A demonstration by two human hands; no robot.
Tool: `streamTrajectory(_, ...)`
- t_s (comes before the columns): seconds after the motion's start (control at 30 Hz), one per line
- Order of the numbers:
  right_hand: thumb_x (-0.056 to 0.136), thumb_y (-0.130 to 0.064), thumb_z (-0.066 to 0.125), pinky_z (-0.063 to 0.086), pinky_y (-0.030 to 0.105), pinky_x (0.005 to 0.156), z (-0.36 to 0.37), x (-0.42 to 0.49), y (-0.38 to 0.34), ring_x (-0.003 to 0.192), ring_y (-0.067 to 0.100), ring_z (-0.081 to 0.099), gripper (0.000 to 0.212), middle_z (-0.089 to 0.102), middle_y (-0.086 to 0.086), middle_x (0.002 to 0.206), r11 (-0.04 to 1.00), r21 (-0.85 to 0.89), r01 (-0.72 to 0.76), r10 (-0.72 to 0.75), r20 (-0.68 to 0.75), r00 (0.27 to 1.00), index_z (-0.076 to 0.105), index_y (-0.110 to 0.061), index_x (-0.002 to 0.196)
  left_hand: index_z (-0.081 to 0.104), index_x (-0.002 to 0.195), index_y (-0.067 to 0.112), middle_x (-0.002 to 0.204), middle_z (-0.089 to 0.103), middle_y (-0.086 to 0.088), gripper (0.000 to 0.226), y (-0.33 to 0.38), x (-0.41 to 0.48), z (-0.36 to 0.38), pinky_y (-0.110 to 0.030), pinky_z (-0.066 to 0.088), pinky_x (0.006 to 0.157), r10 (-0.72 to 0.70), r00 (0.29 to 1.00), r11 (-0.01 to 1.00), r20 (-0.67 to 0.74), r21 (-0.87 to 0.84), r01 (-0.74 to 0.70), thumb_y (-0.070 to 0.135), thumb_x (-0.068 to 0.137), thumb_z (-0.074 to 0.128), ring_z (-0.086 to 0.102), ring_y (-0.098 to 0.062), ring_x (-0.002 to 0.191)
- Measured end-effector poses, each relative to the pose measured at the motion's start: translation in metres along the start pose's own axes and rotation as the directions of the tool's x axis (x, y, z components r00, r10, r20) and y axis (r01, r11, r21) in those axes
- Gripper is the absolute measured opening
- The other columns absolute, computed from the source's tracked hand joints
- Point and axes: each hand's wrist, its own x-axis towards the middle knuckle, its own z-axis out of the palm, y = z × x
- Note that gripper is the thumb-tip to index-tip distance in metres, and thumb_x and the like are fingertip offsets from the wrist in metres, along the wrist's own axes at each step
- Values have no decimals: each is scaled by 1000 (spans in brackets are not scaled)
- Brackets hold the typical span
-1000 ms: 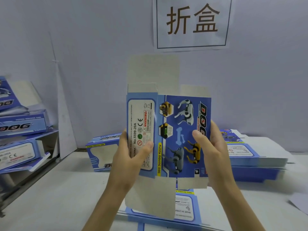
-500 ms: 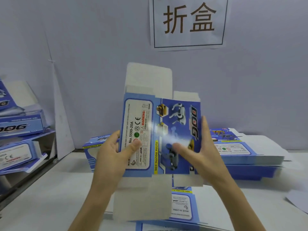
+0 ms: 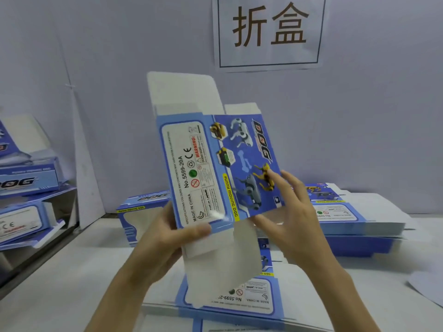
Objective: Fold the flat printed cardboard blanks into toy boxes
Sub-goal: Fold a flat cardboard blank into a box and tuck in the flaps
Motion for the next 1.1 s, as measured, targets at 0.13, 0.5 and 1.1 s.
streamTrajectory(0.13,83,-29,69,46,33,97,6,-2,-1,132,16,41,61,41,-1,146,996,-85,-33,23,-114,993,45,-36,139,71,103,40,108,73,1,55,-8,2,19,-31,58,73,-55,998,992,-23,115,57,37,50,86,70,-20,97)
streamTrajectory(0.5,82,-21,66,46,40,94,25,-9,-23,114,41,56,35,49,30,131,978,-189,84,-151,-371,917,70,-10,115,48,124,37,117,62,15,80,-1,1,39,-30,53,86,91,882,933,-463,349,87,67,55,73,60,-3,106)
streamTrajectory(1.1,47,-49,84,60,38,79,2,6,-7,100,12,69,85,69,-8,112,670,606,-429,394,199,897,50,-30,123,61,109,11,89,76,-8,54,-6,-1,3,-28,58,59,-266,952,958,-150,67,278,15,61,85,74,-23,81)
